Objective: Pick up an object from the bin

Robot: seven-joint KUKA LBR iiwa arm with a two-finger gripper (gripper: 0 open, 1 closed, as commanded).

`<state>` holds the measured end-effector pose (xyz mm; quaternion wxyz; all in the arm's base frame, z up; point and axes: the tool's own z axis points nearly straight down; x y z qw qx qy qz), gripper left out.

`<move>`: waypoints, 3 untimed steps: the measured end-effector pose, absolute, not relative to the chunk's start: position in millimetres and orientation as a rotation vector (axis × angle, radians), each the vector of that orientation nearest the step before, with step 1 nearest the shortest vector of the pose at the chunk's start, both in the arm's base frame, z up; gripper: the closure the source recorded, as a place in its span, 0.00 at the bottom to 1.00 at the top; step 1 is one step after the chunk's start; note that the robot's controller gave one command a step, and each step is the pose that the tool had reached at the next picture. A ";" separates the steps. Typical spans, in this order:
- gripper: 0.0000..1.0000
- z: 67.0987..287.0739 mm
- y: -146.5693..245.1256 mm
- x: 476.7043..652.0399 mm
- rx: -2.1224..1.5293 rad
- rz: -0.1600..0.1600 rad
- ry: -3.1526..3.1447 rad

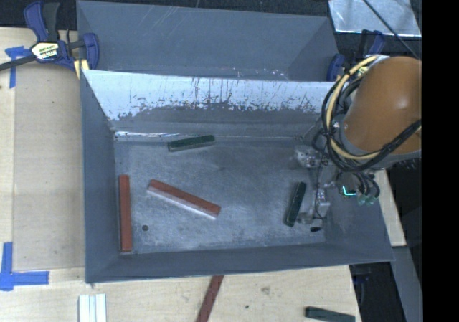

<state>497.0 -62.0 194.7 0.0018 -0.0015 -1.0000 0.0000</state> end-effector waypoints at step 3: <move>0.00 80.3 -100.0 533.6 -0.036 0.001 -3.149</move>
Offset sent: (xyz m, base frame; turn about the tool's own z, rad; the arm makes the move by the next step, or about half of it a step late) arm 0.0371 -0.0138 -0.1247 -0.0633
